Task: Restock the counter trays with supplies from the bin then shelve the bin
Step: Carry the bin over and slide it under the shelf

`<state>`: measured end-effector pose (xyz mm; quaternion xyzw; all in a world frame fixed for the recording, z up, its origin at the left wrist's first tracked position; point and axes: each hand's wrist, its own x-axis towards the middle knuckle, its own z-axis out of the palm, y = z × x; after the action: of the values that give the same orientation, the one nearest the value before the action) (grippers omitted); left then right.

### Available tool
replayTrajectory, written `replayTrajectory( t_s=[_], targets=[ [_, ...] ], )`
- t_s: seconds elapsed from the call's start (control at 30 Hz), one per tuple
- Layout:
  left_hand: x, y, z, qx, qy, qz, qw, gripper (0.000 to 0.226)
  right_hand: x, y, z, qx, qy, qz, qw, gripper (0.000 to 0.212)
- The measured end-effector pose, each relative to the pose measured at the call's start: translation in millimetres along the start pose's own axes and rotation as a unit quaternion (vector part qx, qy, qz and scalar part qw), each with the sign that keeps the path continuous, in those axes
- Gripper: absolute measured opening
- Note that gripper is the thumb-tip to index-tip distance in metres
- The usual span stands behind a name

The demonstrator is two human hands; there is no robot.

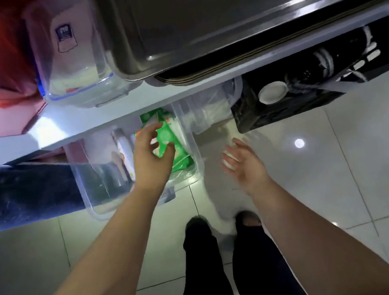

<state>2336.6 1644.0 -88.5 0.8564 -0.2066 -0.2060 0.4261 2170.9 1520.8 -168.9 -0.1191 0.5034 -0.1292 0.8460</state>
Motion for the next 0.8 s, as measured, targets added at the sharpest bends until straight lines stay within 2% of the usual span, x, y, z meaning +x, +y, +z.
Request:
replayTrajectory(
  t_s=[0.03,0.13,0.2,0.27,0.33,0.47,0.57,0.63,0.7,0.8],
  targets=[
    [13,15,24,-0.019,-0.038,0.004,0.999,0.050,9,-1,-4,0.038,-0.014,0.015,0.999,0.015],
    [48,46,89,-0.012,-0.128,0.016,0.992,0.062,45,2,-15,0.138,-0.015,0.033,0.990,0.021],
    [63,51,122,-0.004,-0.143,-0.027,0.989,0.066,72,7,-15,0.167,0.001,0.039,0.985,0.026],
    [73,51,142,-0.016,-0.143,-0.106,0.984,0.072,100,14,-16,0.187,0.006,0.066,0.980,0.022],
    [81,45,154,-0.019,-0.155,-0.125,0.980,0.078,125,22,-14,0.215,-0.004,0.102,0.971,0.020],
    [94,37,168,0.027,-0.164,-0.043,0.985,0.093,174,42,-7,0.317,-0.052,0.152,0.935,0.033],
    [101,29,173,0.092,-0.131,0.031,0.987,0.076,201,53,5,0.379,-0.075,0.164,0.908,0.027],
    [99,26,169,0.135,-0.093,0.042,0.986,0.067,217,61,12,0.358,-0.072,0.160,0.917,0.017],
    [95,17,159,0.160,-0.073,0.039,0.984,0.063,227,66,15,0.317,-0.076,0.149,0.934,0.023],
    [79,3,136,0.090,-0.077,0.030,0.993,0.067,236,72,18,0.319,-0.091,0.140,0.933,0.018]
  ],
)
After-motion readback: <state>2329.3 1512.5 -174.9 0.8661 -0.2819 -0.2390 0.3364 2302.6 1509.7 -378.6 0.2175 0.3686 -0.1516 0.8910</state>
